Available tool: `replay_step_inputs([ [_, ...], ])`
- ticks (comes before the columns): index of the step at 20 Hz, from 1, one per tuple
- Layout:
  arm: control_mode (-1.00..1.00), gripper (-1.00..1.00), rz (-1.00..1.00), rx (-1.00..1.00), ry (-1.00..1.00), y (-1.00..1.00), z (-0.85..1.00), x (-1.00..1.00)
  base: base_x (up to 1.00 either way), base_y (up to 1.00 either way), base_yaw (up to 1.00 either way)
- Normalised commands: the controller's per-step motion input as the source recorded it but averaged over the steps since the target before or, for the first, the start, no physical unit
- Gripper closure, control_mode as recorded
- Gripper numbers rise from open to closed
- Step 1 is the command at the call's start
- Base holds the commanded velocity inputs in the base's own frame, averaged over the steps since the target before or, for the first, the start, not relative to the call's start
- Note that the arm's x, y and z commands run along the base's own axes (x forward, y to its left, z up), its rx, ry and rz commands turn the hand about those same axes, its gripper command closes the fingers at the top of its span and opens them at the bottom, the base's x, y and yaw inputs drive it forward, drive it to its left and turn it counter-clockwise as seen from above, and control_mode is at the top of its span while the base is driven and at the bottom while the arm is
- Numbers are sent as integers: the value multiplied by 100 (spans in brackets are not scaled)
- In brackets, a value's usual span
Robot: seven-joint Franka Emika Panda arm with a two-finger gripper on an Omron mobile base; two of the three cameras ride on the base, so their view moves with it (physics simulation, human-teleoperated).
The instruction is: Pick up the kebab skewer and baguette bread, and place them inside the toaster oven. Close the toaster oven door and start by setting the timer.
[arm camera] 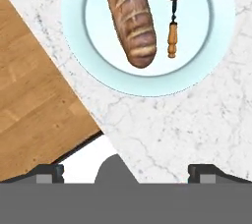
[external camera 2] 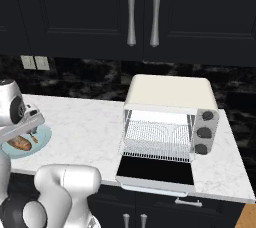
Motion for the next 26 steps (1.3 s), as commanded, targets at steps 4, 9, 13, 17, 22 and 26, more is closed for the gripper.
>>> replay_step_inputs([
  [4, -100, -100, 24, -2, 15, 91, -8, 26, 0, 0, 0],
  [9, -100, -100, 1, -7, 11, 71, -8, 45, 0, 0, 0],
  [13, -100, -100, 0, -2, 3, 14, -21, 32, 0, 0, 0],
  [17, -100, -100, 1, -1, 0, 1, -39, 9, 0, 0, 0],
  [22, -100, -100, 0, 0, 0, 8, -26, 0, 0, 0, 0],
  [26, -100, -100, 0, 0, 0, 5, -31, 0, 0, 0, 0],
])
